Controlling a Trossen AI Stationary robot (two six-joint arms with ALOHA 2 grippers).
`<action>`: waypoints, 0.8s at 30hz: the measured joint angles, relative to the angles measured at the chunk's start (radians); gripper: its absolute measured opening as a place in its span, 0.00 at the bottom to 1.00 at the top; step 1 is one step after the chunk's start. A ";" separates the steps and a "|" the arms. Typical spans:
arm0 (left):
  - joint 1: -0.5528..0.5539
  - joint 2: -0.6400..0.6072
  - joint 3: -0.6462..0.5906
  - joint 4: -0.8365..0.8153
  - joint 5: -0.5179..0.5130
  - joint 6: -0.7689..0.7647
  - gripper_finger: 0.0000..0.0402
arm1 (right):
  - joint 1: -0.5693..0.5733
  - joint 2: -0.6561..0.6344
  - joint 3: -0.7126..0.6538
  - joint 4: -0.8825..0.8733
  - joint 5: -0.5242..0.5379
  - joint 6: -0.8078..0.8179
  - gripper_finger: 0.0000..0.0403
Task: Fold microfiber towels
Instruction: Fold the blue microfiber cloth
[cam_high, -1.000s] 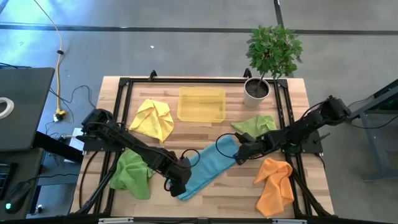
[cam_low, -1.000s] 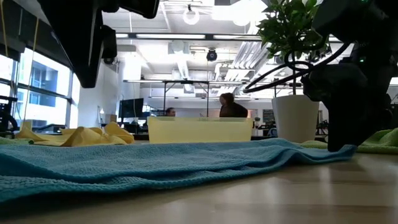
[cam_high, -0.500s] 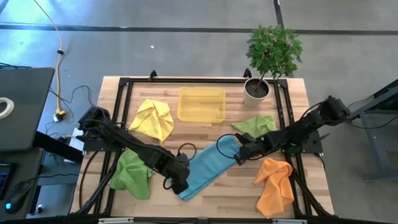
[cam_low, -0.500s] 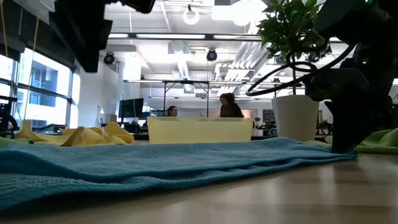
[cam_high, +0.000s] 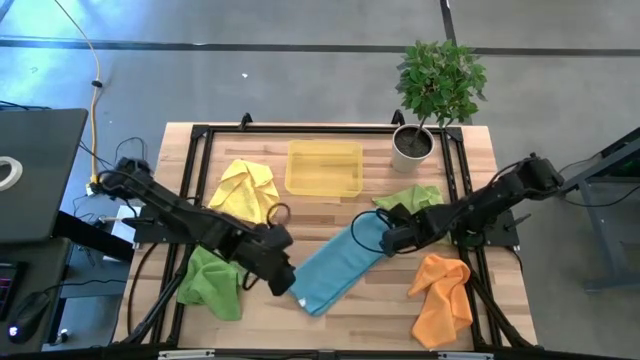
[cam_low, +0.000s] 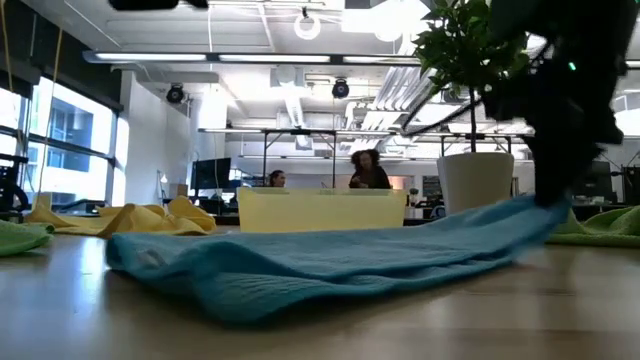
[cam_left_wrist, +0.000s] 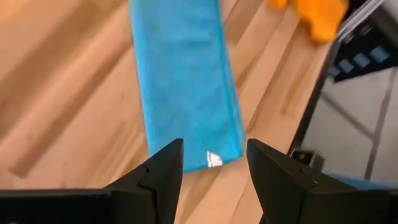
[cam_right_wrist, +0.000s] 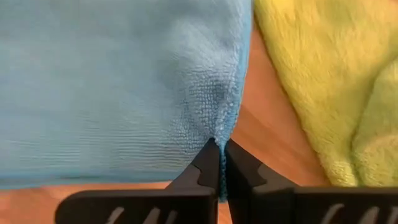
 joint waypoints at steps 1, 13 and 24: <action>0.000 -0.017 0.000 0.005 -0.014 0.008 0.42 | 0.000 0.000 0.031 -0.017 0.003 0.004 0.00; -0.010 -0.155 0.000 0.009 -0.102 0.124 0.42 | 0.066 0.191 0.400 -0.064 -0.016 0.011 0.00; -0.021 -0.185 0.000 0.010 -0.126 0.229 0.42 | 0.111 0.533 0.777 -0.058 -0.059 -0.061 0.00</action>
